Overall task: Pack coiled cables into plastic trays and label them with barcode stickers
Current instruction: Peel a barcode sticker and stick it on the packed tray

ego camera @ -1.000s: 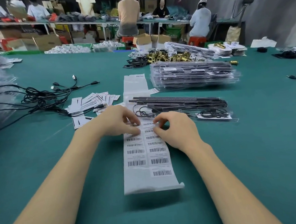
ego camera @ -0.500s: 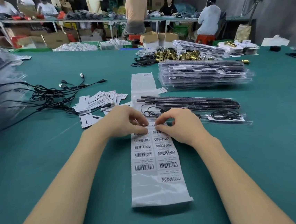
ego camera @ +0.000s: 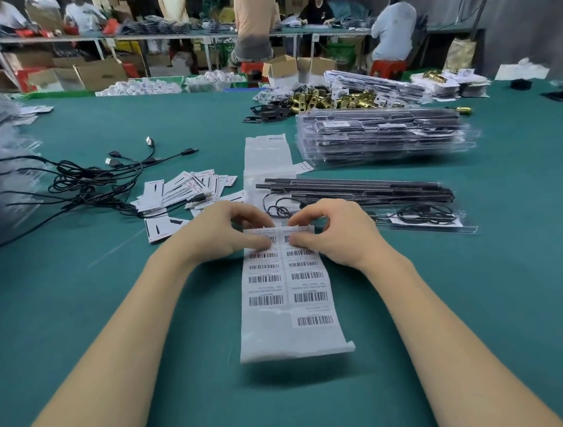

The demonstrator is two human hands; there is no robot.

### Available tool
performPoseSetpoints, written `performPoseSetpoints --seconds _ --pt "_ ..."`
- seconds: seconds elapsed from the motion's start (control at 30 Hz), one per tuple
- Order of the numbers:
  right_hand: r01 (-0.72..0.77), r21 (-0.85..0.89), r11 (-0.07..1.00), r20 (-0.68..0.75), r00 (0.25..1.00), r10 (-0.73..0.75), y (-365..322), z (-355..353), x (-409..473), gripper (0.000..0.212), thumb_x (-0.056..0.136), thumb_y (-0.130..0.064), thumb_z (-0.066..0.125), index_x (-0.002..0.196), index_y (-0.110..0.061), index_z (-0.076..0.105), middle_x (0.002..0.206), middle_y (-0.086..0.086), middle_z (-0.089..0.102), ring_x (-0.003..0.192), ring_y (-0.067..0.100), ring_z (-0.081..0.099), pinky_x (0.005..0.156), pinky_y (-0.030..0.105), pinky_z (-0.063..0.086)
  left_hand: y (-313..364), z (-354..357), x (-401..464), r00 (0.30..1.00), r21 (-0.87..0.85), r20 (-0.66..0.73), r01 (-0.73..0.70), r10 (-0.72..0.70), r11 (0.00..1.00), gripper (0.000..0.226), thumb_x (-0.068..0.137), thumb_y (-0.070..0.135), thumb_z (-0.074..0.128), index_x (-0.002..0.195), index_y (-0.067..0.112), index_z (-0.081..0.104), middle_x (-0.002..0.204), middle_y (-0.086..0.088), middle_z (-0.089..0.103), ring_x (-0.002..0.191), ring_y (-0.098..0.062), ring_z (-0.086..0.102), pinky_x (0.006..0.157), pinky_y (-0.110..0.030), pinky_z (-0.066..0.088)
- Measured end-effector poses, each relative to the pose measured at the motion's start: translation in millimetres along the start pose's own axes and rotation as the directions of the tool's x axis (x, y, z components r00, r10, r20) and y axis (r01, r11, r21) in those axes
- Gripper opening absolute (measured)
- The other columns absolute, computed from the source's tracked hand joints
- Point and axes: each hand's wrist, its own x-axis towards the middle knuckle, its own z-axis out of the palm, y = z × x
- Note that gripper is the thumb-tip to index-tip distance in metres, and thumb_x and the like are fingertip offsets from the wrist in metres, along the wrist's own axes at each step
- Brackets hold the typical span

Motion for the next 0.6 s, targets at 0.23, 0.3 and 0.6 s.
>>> performPoseSetpoints --seconds 0.23,0.3,0.6 --pt "0.149 -0.074 0.986 -0.172 0.972 -0.159 -8.9 5.5 0.2 0.017 0.085 -0.038 0.073 0.101 -0.038 0.075 0.102 -0.017 0.069 0.099 0.013 0.052 0.078 0.032 0.046 1.2 7.4 5.9 0.991 -0.017 -0.136 0.0 -0.003 1.0 0.009 0.082 0.036 0.079 0.09 0.035 0.077 0.087 0.02 0.073 0.082 0.004 0.062 0.075 -0.018 0.042" --pt "0.196 -0.106 0.975 -0.203 0.955 -0.214 -12.5 8.6 0.6 0.015 0.086 -0.033 0.072 0.099 -0.037 0.076 0.1 -0.017 0.07 0.096 0.014 0.05 0.074 0.031 0.044 1.4 9.1 6.7 0.989 -0.012 -0.147 -0.002 0.001 1.0 0.006 0.083 0.037 0.077 0.089 0.036 0.077 0.085 0.021 0.073 0.078 0.006 0.061 0.071 -0.017 0.041" --pt "0.196 -0.193 0.962 -0.235 0.942 -0.239 -18.0 15.4 -0.8 0.008 0.087 -0.03 0.069 0.088 -0.034 0.076 0.094 -0.016 0.07 0.094 0.013 0.05 0.067 0.027 0.036 2.6 13.6 7.1 0.979 -0.008 -0.204 0.003 -0.005 1.0 0.008 0.088 0.04 0.071 0.086 0.035 0.077 0.08 0.017 0.073 0.075 -0.008 0.061 0.069 -0.02 0.044"
